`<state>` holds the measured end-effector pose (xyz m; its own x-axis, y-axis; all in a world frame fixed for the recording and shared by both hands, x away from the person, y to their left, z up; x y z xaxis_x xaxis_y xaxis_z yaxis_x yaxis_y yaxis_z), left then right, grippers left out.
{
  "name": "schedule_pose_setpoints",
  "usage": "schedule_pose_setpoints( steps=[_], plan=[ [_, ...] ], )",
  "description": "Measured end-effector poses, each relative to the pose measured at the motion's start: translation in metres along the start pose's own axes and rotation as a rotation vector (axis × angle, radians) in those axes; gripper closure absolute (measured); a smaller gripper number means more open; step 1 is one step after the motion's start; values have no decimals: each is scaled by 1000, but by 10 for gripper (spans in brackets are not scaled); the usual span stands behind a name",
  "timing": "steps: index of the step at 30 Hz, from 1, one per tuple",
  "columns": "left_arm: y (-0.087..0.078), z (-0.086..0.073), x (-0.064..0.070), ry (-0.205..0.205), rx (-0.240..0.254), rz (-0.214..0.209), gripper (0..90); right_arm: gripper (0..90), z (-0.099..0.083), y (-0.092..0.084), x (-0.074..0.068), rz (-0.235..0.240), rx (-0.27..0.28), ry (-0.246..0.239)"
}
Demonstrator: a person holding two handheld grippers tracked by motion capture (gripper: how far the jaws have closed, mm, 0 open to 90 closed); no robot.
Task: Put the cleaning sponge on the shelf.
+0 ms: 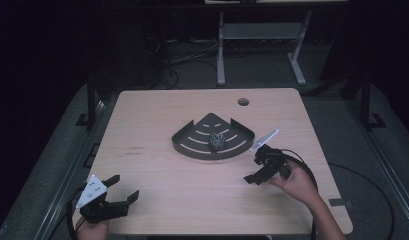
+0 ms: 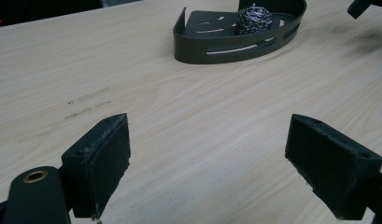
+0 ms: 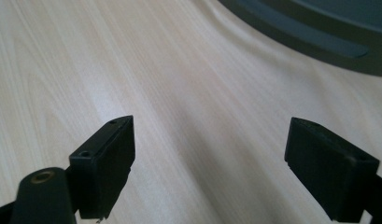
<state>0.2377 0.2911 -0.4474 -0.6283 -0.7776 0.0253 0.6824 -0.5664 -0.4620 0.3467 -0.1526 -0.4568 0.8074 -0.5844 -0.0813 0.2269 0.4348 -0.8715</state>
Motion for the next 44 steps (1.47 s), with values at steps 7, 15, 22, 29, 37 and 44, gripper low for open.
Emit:
schedule_pose_setpoints(
  steps=[7,15,22,29,37,44],
  plan=[
    [1,0,1,8,-5,-3,134,155,-10,-2,-4,3,16,1],
    [1,0,1,6,-5,-4,134,155,-25,-5,-7,4,27,10],
    [2,1,2,8,-4,-3,134,155,-36,-5,-11,-1,31,13],
    [3,1,3,11,-5,-4,134,155,-44,-5,-17,1,37,13],
    [2,1,4,14,-7,-3,134,154,-57,-5,-24,8,52,26],
    [5,1,4,16,-12,-4,134,153,-74,-8,-30,-4,147,82]
  ],
)
Point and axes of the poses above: each handheld gripper's, and its own axes: y roughly forward along the jaws, z roughly out of its top, x roughly to its right, the point moved 4 cm from there along y, roughly forward along the jaws, and after that the axes turned 4 degrees about -z, right-handed, at the moved point
